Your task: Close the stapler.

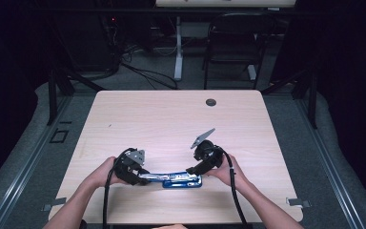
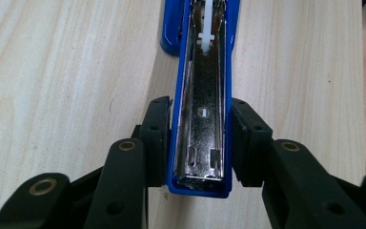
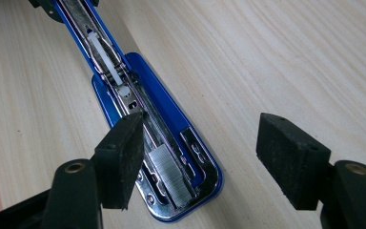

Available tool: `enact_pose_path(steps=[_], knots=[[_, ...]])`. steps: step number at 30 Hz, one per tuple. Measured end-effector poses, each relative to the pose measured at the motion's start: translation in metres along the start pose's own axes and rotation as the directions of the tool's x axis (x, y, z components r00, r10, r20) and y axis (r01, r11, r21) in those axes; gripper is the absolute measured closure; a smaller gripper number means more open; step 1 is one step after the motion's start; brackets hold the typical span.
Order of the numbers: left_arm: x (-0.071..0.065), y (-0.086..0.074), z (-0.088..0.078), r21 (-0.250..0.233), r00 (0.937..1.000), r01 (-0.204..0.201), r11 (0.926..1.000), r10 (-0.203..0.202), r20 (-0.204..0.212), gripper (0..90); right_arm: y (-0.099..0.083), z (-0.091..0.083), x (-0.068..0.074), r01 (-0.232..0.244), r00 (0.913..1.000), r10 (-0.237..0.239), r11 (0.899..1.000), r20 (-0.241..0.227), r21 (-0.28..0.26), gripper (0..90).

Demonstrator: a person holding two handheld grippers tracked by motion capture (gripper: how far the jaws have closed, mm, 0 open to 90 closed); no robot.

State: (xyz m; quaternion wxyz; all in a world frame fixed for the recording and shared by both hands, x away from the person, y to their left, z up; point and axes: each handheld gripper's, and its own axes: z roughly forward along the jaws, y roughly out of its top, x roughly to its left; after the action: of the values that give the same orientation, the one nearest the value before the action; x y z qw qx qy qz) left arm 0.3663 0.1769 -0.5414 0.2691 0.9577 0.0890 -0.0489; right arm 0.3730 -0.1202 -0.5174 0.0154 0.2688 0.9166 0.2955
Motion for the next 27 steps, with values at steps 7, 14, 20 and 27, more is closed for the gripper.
enact_pose_path(steps=[7,14,20,27], knots=[[-0.005,0.003,-0.002,0.008,0.9995,-0.019,0.9998,0.019,-0.027,63.7,0.002,0.001,0.002,0.011,0.9999,-0.011,1.0,-0.008,0.005,39.4],[-0.006,0.006,-0.004,0.024,0.9991,-0.03,0.9993,0.031,-0.031,63.6,0.006,0.002,0.009,0.041,0.9983,-0.042,0.999,-0.04,-0.027,67.7],[-0.008,0.008,-0.005,0.028,0.9979,-0.035,0.999,0.036,-0.053,63.7,0.014,0.011,0.019,0.075,0.9944,-0.077,0.997,-0.073,-0.036,81.9],[-0.011,0.012,-0.008,0.032,0.9968,-0.049,0.9983,0.051,-0.061,63.8,0.015,0.022,0.025,0.099,0.9907,-0.101,0.995,-0.092,-0.026,89.1]])
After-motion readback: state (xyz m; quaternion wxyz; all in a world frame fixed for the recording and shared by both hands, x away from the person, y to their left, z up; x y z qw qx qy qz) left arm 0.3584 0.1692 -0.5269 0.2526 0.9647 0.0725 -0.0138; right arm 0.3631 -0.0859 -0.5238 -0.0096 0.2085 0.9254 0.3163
